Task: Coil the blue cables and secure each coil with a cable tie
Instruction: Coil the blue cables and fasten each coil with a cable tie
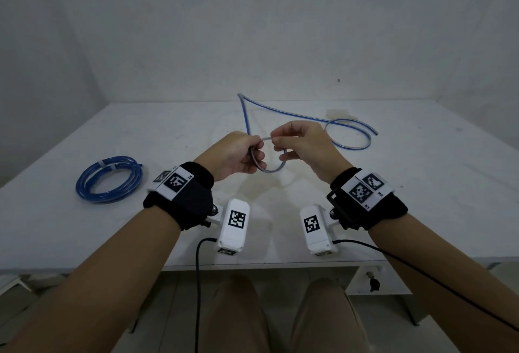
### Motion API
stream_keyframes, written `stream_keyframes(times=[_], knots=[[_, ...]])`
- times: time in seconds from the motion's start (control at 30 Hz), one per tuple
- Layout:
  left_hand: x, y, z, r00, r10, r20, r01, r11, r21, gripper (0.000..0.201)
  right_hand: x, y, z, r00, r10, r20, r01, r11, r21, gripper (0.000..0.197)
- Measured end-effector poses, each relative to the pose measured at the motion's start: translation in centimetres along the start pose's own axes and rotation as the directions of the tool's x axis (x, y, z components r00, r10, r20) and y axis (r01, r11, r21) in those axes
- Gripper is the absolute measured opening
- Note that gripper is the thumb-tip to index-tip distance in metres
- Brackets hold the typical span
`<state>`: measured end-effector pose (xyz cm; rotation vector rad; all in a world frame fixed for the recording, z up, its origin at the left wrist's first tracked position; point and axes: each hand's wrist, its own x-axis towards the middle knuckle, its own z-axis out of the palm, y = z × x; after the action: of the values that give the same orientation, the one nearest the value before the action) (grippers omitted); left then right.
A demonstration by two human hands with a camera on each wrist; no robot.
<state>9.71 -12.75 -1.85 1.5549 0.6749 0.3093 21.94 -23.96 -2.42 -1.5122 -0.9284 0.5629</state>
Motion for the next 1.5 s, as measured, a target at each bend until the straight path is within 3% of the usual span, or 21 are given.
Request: stream_keyframes(times=[0.13,0.23,0.33,0.4,0.47,0.7,0.8,0.9,1.0,1.1,1.23,1.33,1.43,1.5], knots=[[0.6,-0.1,-0.5,0.995,-0.003,-0.097,-0.018,0.975,-0.22,0.031,-0.1,0.2,0.3,0.989,-0.118,-0.085,0.102,0.98,-0.17,0.014],[0.6,-0.1,-0.8,0.994,-0.005,-0.106,-0.028,0.952,-0.304,0.03,-0.3,0.4,-0.2,0.988,-0.157,0.009,0.151,0.935,-0.32,0.016],[0.4,0.0,-1.0,0.995,-0.015,-0.104,-0.022,0.936,-0.351,0.03,-0.3,0.8,-0.5,0.955,-0.239,0.173,0.295,0.774,-0.56,0.028],[0.2,0.1,-1.0,0.995,-0.035,-0.092,0.004,0.948,-0.318,0.031,-0.2,0.7,-0.3,0.933,-0.297,0.204,0.354,0.644,-0.679,0.02],[0.0,0.1,-1.3,0.995,-0.045,-0.087,0.023,0.971,-0.24,0.032,0.1,0.1,-0.3,0.934,-0.284,0.215,0.35,0.611,-0.71,0.015],[-1.3,1.1,-3.4,0.984,0.0,-0.18,0.024,0.991,0.132,0.046,1.7,-3.2,-1.5,0.976,-0.087,0.2,0.192,0.775,-0.602,0.021],[-1.9,1.4,-3.9,0.989,0.002,-0.148,0.027,0.981,0.191,0.048,2.4,-3.9,-1.6,0.987,-0.03,0.155,0.085,0.928,-0.363,0.025],[-2.3,1.1,-3.7,0.995,-0.09,-0.029,0.094,0.977,0.192,0.052,2.2,-4.0,-0.9,0.995,0.029,0.091,-0.025,0.999,-0.045,0.025],[-1.8,0.4,-2.6,0.998,-0.031,-0.052,0.031,1.0,0.004,0.038,1.5,-3.4,0.5,0.986,0.138,0.098,-0.157,0.963,0.219,0.026],[-1.1,0.0,-1.4,0.989,0.062,-0.138,-0.099,0.954,-0.282,0.025,0.4,-2.2,1.7,0.961,0.227,0.156,-0.264,0.92,0.291,0.027],[-0.8,0.1,-0.6,0.989,0.038,-0.141,-0.107,0.85,-0.516,0.03,-0.4,-1.7,1.6,0.952,0.263,0.158,-0.304,0.879,0.367,0.029],[-0.9,0.1,-0.4,0.989,0.035,-0.142,-0.091,0.906,-0.414,0.034,-0.2,-2.2,0.8,0.945,0.289,0.154,-0.327,0.809,0.488,0.031],[-1.1,0.3,-0.7,0.985,0.074,-0.157,-0.1,0.981,-0.164,0.028,0.0,-2.6,0.0,0.934,0.315,0.171,-0.354,0.733,0.581,0.029],[-1.5,0.6,-0.9,0.982,0.106,-0.153,-0.102,0.994,0.038,0.025,0.2,-2.7,-0.4,0.935,0.325,0.141,-0.349,0.776,0.526,0.023]])
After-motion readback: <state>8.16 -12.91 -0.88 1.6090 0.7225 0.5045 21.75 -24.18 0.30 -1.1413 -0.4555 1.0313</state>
